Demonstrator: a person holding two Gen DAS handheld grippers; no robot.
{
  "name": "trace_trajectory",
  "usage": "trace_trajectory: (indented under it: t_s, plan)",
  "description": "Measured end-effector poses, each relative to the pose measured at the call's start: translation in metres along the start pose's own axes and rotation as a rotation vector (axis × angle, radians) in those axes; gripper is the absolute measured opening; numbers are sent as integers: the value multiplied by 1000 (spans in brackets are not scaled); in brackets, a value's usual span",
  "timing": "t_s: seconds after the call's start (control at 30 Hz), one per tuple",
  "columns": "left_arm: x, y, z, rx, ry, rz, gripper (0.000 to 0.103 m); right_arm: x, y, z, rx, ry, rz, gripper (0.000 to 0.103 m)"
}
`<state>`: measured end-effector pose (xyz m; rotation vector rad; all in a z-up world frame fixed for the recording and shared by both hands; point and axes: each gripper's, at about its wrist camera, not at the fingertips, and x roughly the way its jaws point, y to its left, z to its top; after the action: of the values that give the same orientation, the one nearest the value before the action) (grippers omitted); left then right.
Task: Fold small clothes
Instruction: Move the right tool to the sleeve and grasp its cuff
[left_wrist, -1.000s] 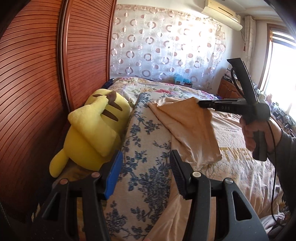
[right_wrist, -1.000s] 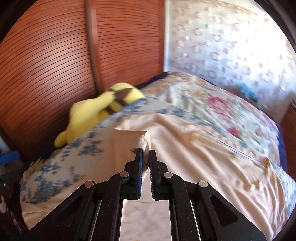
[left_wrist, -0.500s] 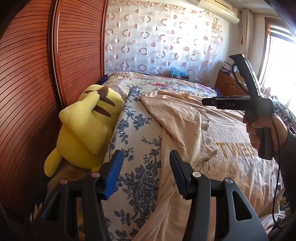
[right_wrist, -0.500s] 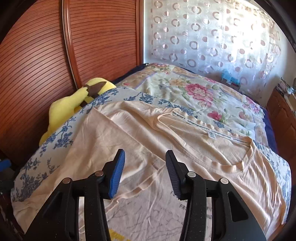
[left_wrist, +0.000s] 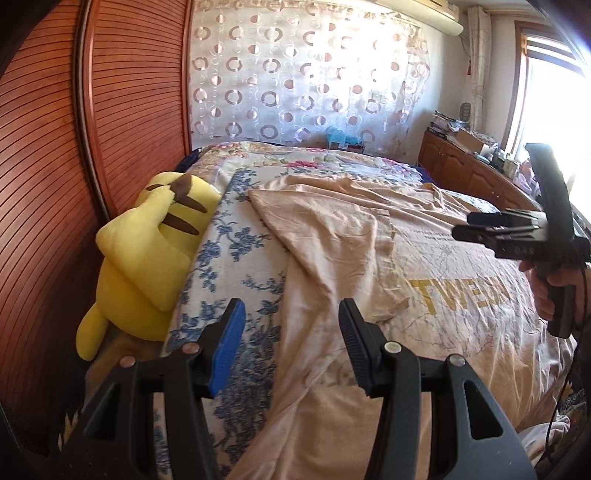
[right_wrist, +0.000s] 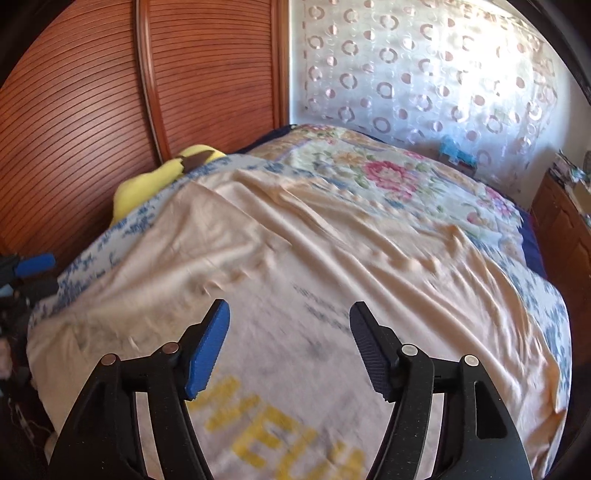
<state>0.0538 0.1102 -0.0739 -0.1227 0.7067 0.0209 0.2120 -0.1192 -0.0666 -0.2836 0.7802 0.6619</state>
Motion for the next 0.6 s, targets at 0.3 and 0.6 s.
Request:
trace_trajectory:
  t_s: [0.3,0.6]
  plan:
    - [24,-38,10,71,34,-43,52,-30,-54,-50,53,35,-89,77]
    - [55,-91,27,181,105,-122,52,-78,-100,-102,135,33,-177,77]
